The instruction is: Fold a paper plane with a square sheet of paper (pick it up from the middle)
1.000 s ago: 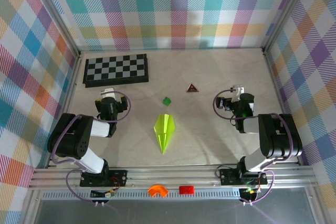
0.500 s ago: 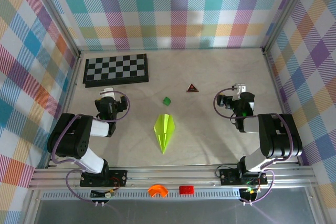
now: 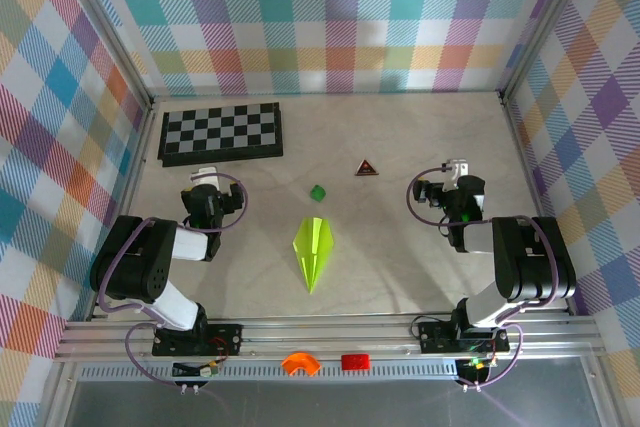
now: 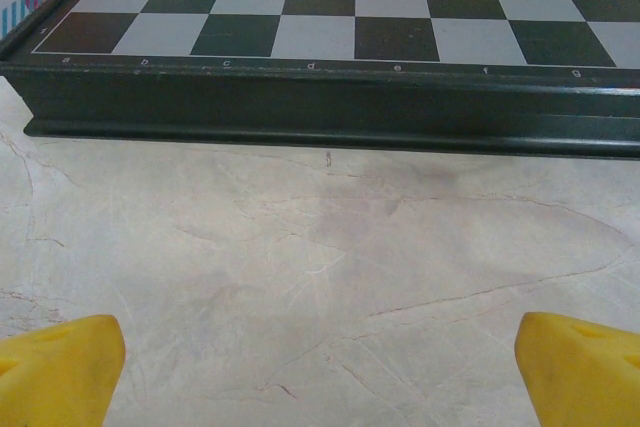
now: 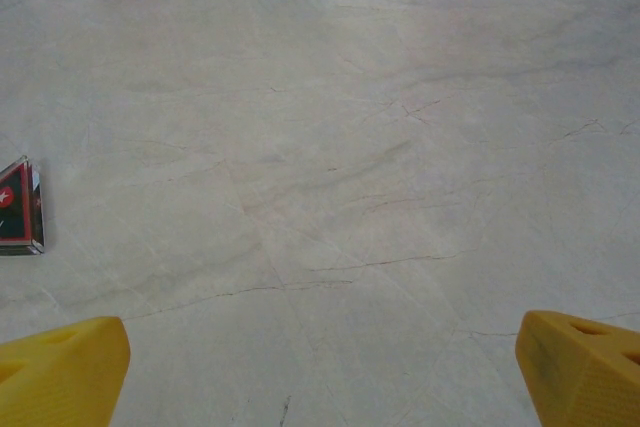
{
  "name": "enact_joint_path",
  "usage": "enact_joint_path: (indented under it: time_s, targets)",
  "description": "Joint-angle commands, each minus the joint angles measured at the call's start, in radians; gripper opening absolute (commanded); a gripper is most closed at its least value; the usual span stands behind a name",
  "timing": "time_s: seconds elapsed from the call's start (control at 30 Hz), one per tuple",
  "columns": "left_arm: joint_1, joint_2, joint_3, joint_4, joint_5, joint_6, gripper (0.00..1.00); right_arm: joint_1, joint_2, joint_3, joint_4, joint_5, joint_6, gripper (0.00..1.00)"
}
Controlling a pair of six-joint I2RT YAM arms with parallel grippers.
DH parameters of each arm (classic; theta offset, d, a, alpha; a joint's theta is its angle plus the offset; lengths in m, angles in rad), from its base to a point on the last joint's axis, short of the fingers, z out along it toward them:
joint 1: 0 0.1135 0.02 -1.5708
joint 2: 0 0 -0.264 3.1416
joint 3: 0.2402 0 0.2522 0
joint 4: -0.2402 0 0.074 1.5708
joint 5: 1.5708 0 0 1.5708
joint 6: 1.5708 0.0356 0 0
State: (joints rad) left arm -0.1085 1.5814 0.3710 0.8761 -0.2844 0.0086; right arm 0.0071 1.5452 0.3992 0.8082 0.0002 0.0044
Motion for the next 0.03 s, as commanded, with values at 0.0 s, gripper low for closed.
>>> enact_joint_path:
  time_s: [0.0]
  targets:
    - [0.009, 0.006, 0.013, 0.050, 0.008, -0.001, 1.00, 0.000, -0.007, 0.009, 0.031, 0.006, 0.012, 0.99]
